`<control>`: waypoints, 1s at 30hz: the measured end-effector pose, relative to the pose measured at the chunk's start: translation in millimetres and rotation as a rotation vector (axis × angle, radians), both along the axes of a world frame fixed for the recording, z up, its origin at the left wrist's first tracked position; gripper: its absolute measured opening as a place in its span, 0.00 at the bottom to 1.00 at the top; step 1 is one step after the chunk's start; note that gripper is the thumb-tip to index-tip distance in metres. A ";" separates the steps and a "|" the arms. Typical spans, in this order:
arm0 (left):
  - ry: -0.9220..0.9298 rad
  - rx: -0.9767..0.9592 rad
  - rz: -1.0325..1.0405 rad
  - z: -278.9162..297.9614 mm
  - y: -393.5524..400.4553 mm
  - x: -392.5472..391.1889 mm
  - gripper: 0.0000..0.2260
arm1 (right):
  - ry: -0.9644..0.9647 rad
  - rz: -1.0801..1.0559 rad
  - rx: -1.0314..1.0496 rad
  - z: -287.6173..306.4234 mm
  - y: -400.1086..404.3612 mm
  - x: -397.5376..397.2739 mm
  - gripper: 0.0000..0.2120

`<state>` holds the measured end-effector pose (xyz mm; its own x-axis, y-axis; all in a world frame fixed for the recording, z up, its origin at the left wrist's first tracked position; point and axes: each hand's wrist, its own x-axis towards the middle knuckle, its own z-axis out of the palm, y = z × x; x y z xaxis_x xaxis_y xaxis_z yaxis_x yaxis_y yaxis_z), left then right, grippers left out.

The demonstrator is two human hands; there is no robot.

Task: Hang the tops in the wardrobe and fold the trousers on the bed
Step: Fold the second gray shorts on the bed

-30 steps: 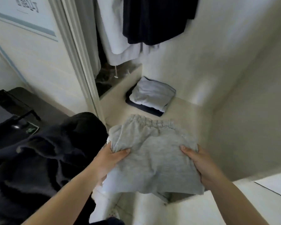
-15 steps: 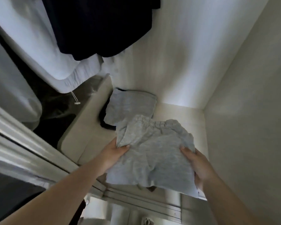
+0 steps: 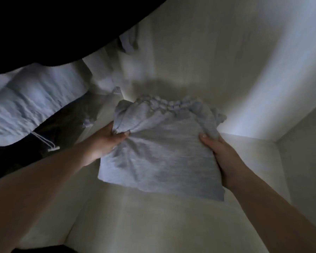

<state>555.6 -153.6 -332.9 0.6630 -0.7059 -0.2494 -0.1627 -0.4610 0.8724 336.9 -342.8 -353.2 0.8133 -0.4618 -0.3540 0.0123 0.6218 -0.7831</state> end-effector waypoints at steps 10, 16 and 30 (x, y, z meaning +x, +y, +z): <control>-0.382 0.405 0.273 -134.1 -27.1 82.3 0.36 | 0.206 -0.011 -0.092 -128.9 -23.8 85.2 0.20; -1.224 0.208 -0.096 -141.1 -27.9 51.1 0.25 | 0.337 -0.105 -1.054 -128.4 -0.3 75.7 0.30; -1.076 0.333 -0.219 -210.3 -64.3 70.2 0.33 | 0.578 0.154 -1.832 -182.6 -17.6 148.0 0.37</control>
